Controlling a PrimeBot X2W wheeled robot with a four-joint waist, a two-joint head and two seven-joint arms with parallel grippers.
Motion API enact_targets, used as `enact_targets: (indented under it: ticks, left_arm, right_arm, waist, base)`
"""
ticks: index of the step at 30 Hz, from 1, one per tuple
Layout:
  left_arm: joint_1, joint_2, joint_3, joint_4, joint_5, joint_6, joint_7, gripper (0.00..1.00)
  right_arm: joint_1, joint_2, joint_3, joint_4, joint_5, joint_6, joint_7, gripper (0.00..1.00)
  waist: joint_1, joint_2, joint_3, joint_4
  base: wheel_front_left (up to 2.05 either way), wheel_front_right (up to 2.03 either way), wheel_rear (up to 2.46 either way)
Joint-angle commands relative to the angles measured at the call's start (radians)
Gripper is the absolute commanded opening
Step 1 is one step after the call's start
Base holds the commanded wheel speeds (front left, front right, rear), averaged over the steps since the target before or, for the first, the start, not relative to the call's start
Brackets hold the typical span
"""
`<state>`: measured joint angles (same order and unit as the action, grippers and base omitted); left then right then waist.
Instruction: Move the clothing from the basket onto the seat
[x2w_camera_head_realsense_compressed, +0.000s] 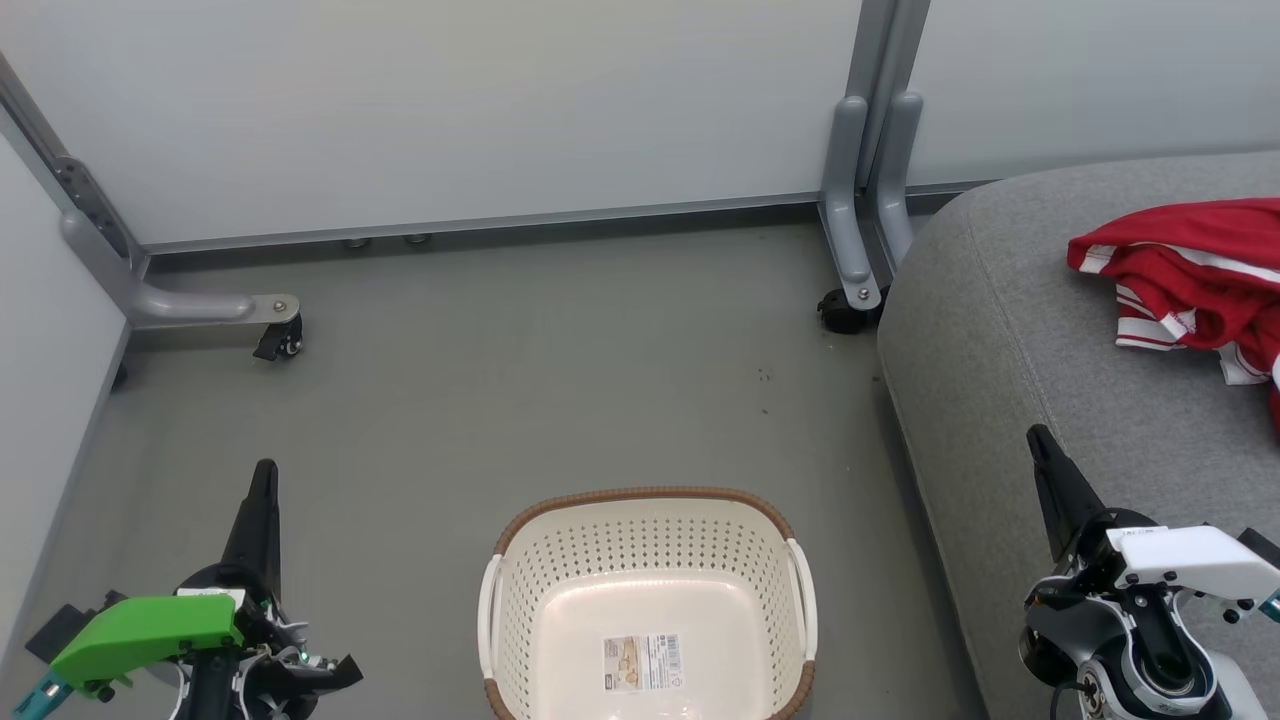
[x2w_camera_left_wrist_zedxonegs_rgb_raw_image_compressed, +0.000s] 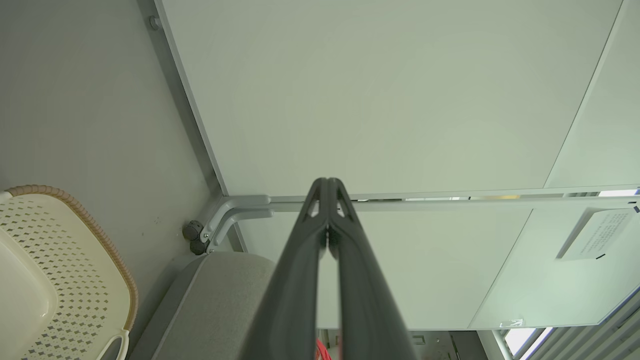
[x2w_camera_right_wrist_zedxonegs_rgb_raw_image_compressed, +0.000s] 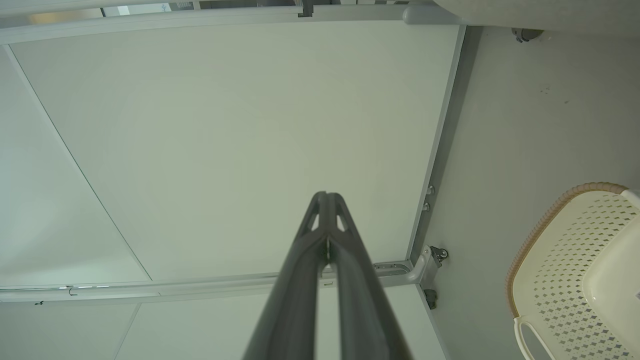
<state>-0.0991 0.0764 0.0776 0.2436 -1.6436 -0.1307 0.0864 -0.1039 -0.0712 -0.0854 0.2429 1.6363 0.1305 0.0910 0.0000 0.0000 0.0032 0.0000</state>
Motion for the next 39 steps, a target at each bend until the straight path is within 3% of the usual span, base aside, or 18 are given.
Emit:
enact_targets:
  ticks: [1, 39]
  left_arm:
    - [-0.015, -0.001, 0.004, 0.002, 0.003, -0.002, 0.002, 0.00]
    - [-0.017, -0.011, 0.018, 0.002, 0.016, -0.002, 0.014, 0.00]
  right_arm:
    - [-0.006, 0.002, -0.003, 0.002, -0.001, 0.000, 0.004, 0.00]
    - [-0.008, 0.009, -0.015, 0.003, -0.012, 0.000, 0.013, 0.00]
  waist:
    - [0.0000, 0.0000, 0.000, 0.000]
    - [0.0000, 0.0000, 0.000, 0.000]
  base:
    - [0.00, 0.00, 0.00]
    - [0.00, 0.00, 0.00]
